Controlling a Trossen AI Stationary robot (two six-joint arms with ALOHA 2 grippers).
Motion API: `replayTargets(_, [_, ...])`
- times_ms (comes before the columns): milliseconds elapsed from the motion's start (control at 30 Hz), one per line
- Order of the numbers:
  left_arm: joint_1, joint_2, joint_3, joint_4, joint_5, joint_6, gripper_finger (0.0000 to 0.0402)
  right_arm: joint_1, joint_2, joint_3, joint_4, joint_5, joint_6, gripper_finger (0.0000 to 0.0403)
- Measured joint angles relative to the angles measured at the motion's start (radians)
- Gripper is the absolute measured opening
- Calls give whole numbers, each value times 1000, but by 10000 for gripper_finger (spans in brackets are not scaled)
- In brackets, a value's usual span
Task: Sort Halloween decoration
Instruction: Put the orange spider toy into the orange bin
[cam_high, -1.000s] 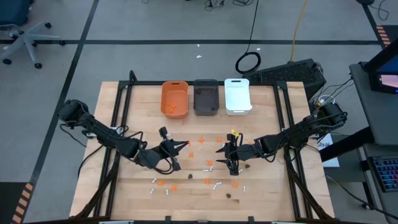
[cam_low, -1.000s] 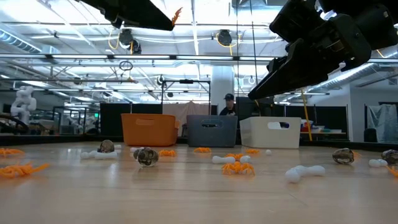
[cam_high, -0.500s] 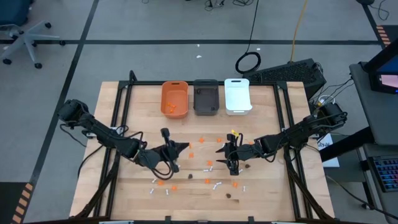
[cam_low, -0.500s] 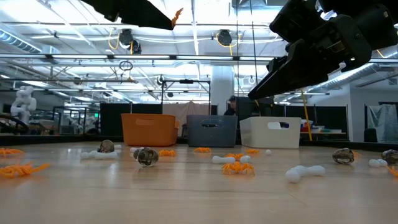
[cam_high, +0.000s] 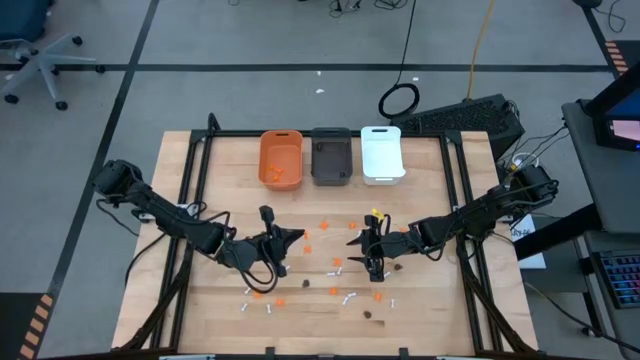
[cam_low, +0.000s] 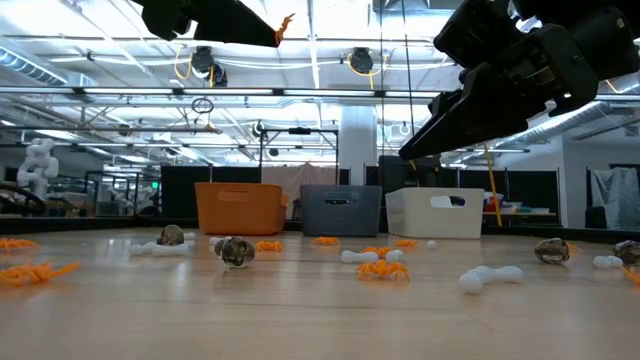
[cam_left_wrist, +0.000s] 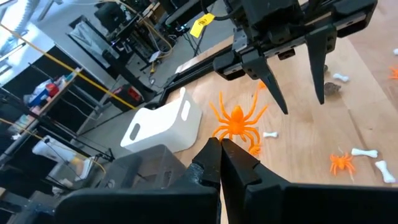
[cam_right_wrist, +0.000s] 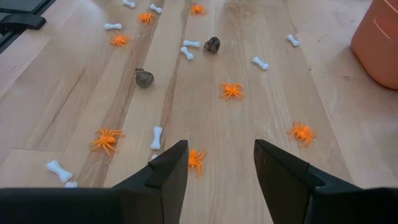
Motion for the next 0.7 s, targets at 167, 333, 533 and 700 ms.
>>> replayTargets(167, [0,0,0,3,0,-63,0,0,0,0,0,0,0,169])
replayTargets(333, [12,0,0,6,0,-194,0,0,0,0,0,0,0,169])
replayTargets(533, [55,0,0,1,0,-364,0,0,0,0,0,0,0,169])
replayTargets(700, [141,-1,0,-9,27,-374,0,0,0,0,0,0,0,169])
